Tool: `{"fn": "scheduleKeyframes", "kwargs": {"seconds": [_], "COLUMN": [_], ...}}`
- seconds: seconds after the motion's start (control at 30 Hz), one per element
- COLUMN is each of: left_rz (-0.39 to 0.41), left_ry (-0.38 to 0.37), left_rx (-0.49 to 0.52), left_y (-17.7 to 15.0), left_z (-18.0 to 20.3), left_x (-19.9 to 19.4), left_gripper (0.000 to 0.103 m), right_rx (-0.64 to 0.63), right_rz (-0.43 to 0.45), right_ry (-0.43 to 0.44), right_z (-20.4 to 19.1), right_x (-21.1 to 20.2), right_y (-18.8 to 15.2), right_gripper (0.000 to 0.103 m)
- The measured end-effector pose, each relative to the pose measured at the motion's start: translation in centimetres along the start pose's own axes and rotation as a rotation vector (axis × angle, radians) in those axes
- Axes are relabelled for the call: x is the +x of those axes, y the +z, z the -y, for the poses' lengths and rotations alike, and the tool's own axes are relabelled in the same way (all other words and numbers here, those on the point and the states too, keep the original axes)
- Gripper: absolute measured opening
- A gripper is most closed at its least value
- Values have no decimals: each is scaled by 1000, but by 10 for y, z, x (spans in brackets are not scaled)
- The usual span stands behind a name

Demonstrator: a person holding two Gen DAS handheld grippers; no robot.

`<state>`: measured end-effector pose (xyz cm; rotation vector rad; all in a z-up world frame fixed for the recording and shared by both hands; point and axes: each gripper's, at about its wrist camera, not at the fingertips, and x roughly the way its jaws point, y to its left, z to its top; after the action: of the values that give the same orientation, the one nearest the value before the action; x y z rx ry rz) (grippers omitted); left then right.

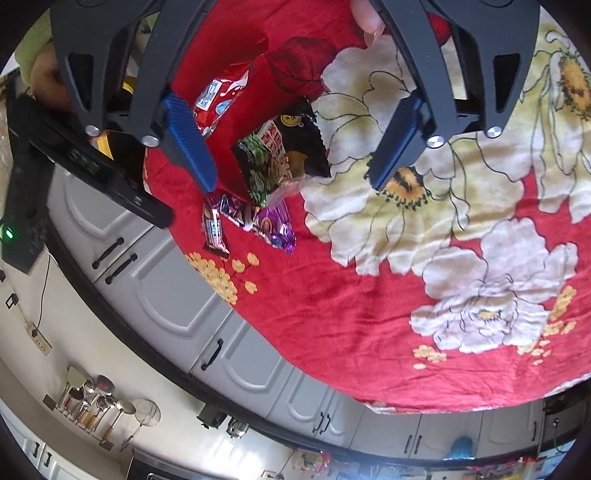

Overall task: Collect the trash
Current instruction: 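Grasp the dark snack bag with the left gripper while the right gripper grasps the chocolate bar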

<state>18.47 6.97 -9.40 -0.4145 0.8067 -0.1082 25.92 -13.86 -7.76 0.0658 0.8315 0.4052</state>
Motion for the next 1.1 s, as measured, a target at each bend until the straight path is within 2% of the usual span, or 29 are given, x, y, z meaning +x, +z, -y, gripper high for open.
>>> {"fn": "scheduleKeyframes", "kwargs": {"seconds": [0.07,0.13,0.23,0.43,0.57,0.77,0.9,1.1], "left_rz": [-12,-23,-38,-59,-73,-81,-88,-76], "left_ry": [-6,-13,-20,-41,-51,-67,-70,-64], "left_rx": [-2,-6,-8,-14,-22,-20,-7,29], "left_y": [-2,-2,-4,-5,-6,-7,-5,0], "left_z": [0,-1,-2,-4,-5,-5,-4,3], "left_x": [3,6,10,15,18,19,18,9], "left_gripper": [67,62,54,38,24,19,11,9], "right_rx": [11,21,30,53,46,41,51,44], "right_rz": [-27,-50,-84,-122,-121,-101,-85,-61], "right_ry": [14,33,49,50,39,29,30,16], "right_z": [-1,-1,-3,-1,0,4,8,9], "right_x": [12,22,36,54,57,55,50,40], "right_y": [3,6,11,15,16,10,5,0], "right_gripper": [59,50,43,33,27,15,15,14]}}
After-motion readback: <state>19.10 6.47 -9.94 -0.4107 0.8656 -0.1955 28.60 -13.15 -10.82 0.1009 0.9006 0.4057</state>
